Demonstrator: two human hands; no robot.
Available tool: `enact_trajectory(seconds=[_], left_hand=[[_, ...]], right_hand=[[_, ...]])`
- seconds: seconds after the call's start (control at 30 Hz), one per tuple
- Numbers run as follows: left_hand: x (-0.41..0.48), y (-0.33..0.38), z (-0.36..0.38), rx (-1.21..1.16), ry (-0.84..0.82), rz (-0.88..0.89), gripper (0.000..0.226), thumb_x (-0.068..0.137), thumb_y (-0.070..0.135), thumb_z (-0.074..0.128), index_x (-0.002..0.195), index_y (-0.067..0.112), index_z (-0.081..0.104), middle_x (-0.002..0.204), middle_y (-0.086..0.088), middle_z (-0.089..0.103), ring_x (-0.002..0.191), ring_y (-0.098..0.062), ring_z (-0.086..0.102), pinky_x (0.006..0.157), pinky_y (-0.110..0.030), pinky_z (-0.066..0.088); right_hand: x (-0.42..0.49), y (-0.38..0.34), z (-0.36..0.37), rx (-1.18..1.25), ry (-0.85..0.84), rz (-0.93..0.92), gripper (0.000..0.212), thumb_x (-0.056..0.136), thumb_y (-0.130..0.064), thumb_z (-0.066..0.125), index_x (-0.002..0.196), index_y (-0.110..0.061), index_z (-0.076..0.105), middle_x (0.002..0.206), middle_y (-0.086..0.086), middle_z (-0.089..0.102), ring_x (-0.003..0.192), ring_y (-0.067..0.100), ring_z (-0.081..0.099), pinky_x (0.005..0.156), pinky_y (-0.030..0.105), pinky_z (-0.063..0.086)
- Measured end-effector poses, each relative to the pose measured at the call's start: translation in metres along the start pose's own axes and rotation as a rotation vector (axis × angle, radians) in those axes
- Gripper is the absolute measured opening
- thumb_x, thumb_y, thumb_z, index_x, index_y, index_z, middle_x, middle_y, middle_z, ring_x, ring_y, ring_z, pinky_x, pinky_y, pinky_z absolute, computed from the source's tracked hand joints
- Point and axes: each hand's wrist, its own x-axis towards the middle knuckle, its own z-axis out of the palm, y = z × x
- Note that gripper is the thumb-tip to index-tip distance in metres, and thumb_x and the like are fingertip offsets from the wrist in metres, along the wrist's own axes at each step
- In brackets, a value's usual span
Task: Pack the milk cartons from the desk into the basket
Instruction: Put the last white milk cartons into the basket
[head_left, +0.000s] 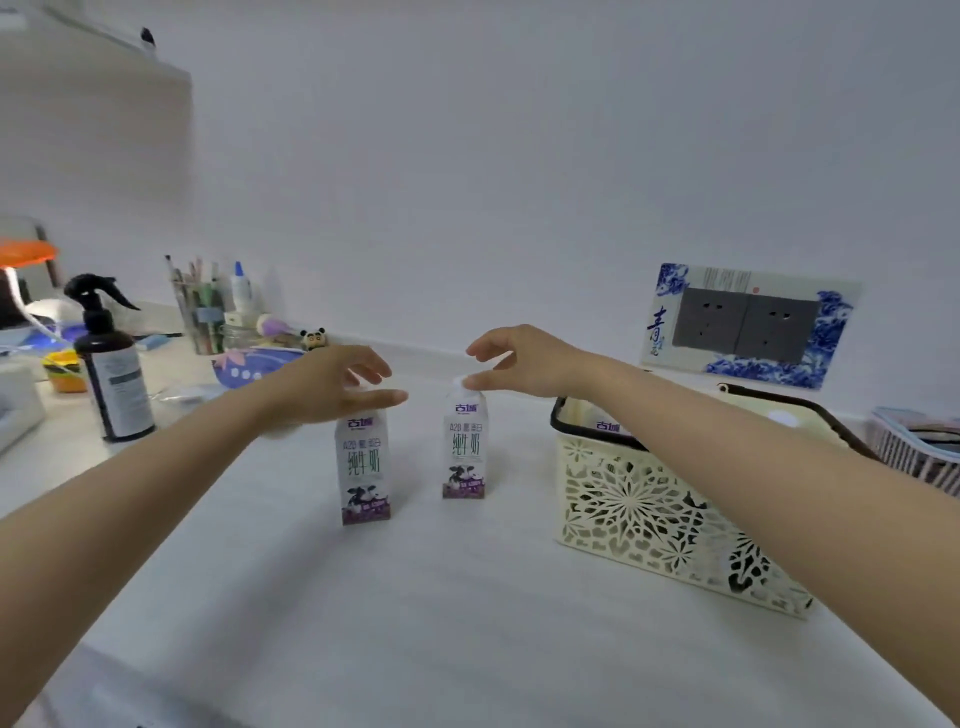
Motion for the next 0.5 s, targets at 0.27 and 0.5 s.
enact_trajectory(seconds=[0.27,0.5], left_hand=[[-0.018,-0.027,0.014,-0.247,0.02,-0.054,0.02,0.082,0.035,0.067,0.086,0.016,0.074,0.09,-0.008,0.075,0.083,-0.019,0.069,0.067,-0.027,0.058],[-0.029,-0.011,0.025,-0.452,0.11,-0.04,0.011,0.083,0.032,0.067,0.084,0.025,0.074,0.084,0.009,0.076,0.08,0.0,0.069,0.075,-0.021,0.057]], right_hand=[[0.011,-0.004,0.02,-0.074,0.047,0.029,0.037,0.074,-0.025,0.08,0.105,-0.008,0.072,0.1,0.005,0.07,0.09,0.016,0.062,0.081,0.026,0.048],[-0.02,-0.01,0.023,0.008,0.156,0.01,0.028,0.071,-0.023,0.082,0.096,-0.011,0.075,0.094,0.004,0.073,0.087,0.016,0.066,0.077,0.025,0.052]])
